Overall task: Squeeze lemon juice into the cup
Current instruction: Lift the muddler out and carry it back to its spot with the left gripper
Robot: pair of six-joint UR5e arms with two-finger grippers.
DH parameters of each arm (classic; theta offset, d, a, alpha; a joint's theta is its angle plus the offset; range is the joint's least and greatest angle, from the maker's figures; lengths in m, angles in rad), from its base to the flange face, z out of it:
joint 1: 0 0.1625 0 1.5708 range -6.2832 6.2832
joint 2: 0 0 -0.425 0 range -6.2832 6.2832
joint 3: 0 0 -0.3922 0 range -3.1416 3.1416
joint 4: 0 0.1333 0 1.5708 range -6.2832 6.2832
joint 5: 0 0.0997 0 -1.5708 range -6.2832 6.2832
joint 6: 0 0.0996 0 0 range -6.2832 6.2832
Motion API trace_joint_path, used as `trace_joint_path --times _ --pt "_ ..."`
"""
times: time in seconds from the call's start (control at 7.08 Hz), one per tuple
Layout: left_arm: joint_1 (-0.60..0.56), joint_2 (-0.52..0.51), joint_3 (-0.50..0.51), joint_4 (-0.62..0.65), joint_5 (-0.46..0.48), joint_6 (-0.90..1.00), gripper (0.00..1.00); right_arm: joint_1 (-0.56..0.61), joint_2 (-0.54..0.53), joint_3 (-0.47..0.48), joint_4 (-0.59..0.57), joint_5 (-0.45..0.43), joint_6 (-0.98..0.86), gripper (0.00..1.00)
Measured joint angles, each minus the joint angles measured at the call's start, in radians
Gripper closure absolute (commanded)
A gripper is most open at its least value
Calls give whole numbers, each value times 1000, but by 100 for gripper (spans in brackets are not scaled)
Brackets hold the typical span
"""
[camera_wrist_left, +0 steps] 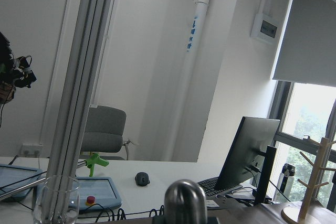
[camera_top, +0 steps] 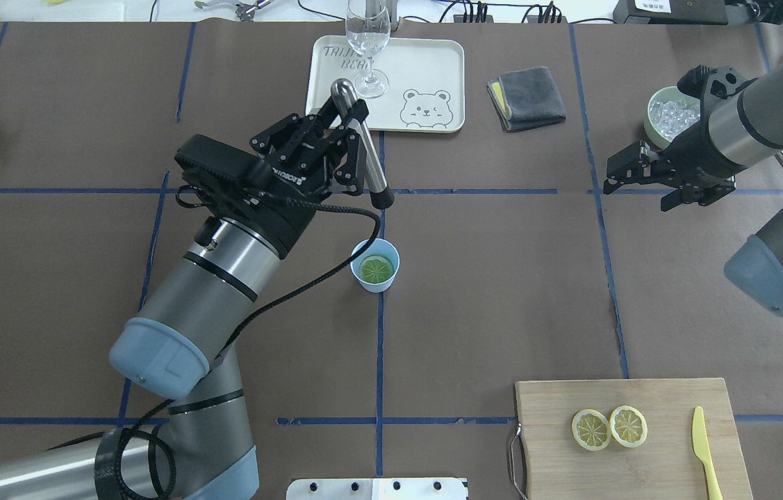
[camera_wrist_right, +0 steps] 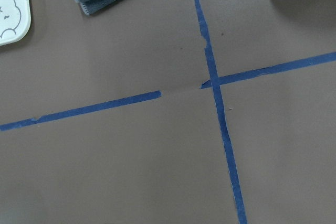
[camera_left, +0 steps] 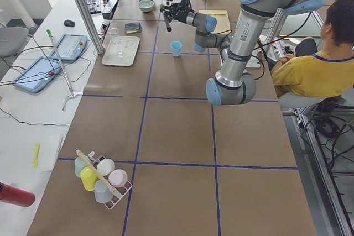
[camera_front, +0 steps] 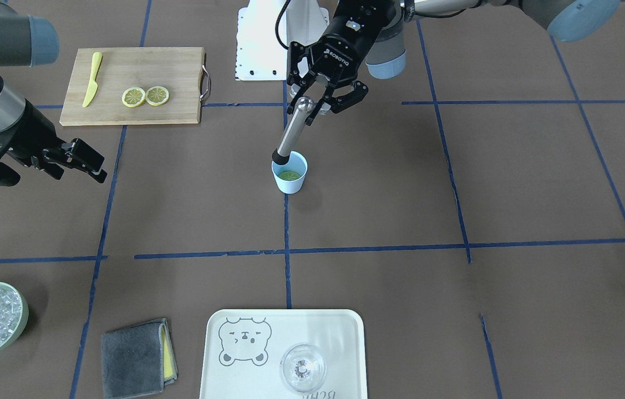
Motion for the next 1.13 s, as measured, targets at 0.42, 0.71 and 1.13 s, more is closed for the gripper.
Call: trace_joint_path --times 0.42,0.71,1.13 --pt "-172 75 -9 189 -234 -84 100 0 0 -3 0 1 0 0" --pt "-341 123 -12 359 -583 -134 100 -1 -1 -4 0 1 2 0" --pt "-492 219 -28 679 -992 -146 100 -1 -1 -2 0 2 4 0"
